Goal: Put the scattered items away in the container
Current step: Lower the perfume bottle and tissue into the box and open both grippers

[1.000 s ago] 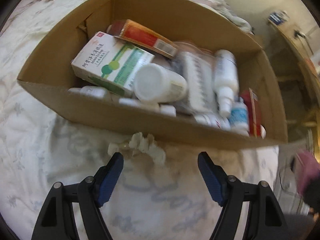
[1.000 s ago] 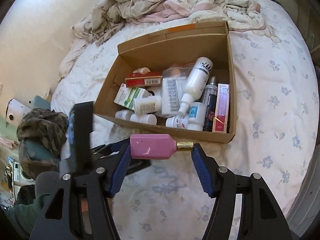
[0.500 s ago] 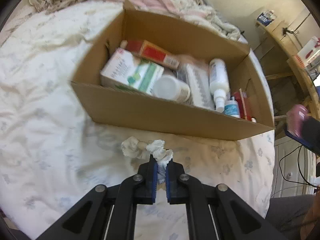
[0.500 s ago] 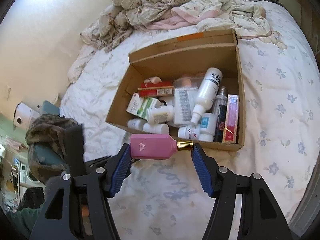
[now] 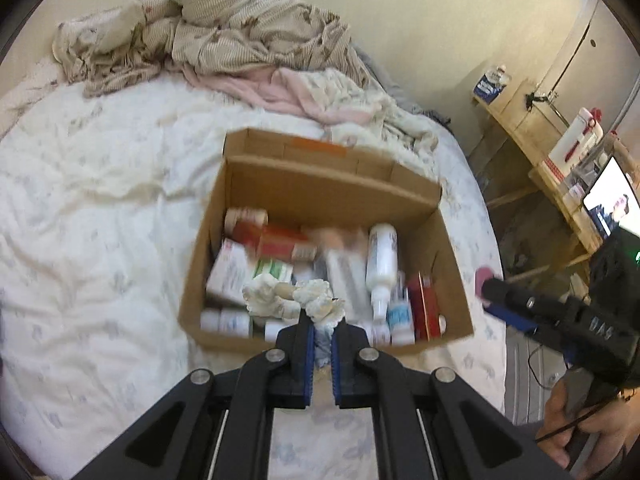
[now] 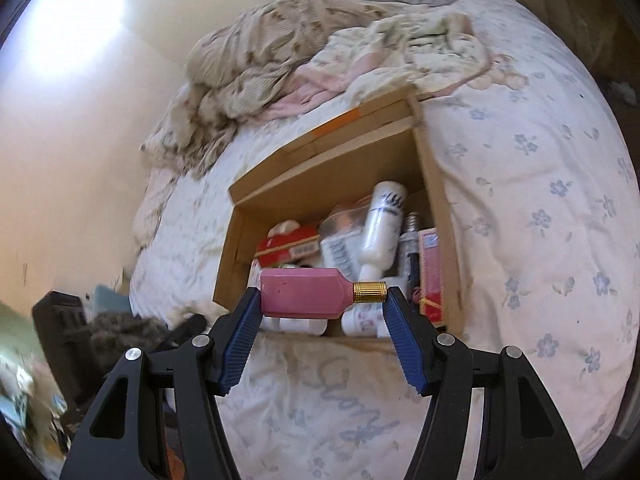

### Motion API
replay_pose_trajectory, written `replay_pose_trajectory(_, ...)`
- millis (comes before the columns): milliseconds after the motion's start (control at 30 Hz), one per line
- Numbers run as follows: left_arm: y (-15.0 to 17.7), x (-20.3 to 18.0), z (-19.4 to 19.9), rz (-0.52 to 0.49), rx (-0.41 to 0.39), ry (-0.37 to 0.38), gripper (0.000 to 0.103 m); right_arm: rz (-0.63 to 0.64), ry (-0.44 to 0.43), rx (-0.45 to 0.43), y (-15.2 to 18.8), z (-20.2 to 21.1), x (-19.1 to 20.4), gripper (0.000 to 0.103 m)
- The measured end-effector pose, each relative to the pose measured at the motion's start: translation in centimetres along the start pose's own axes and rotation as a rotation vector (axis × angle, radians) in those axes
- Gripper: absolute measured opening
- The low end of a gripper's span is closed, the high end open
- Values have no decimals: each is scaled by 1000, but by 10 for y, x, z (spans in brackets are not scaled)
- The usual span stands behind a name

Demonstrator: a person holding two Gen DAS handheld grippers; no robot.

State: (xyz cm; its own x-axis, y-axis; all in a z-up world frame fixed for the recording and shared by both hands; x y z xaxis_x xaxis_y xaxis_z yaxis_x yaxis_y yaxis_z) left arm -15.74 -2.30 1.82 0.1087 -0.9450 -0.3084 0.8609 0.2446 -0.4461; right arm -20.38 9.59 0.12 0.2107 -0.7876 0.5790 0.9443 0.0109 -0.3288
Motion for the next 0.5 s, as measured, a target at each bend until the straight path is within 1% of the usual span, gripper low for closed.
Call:
replay_pose_trajectory(100,-14,1,-11,12,11,-4,7,-31,8,4,-6,-8,-9,66)
replay_pose_trajectory(167,-20,2,-21,8,18,-31,7,-39,27,23,-9,-20,-14,66)
replay_pose_trajectory(267,-25,4,-37,9,39,-53,7,-22,65,43,-12,-36,-15,66)
replay_pose_trajectory(333,-28,6,-47,7,50,-72,10,-3,94,55,-14,-47,-13,66)
replay_pose_trajectory(367,-28,8,-53,9,63,-95,21,10,114,58,-15,-51,-12,67)
replay_pose_trajectory(400,-28,11,-57,11,77,-131,35,27,140,61,-17,-55,-10,68)
replay_pose_trajectory(433,-27,15,-61,11,93,-170,63,47,166,62,-18,-59,-7,68)
replay_pose_trajectory(467,-26,18,-61,9,95,-185,79,67,193,57,-20,-60,-4,73)
replay_pose_trajectory(500,-26,19,-60,8,86,-184,79,75,211,50,-22,-61,-3,81)
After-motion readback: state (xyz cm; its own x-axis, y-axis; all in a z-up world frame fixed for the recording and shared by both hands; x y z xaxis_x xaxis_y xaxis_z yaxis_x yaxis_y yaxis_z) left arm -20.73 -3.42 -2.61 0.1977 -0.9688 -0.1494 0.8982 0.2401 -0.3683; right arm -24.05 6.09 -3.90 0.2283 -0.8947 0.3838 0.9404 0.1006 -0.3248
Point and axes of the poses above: each gripper's, at about its wrist camera, not at the fingertips, and z roughly against the way its jaws point, x to its left, y to its underside, the point moved 8 cm from there along -z, roughly the way its jaws point, and after that the axes turned 8 degrees about x, right-handed, at the moved point
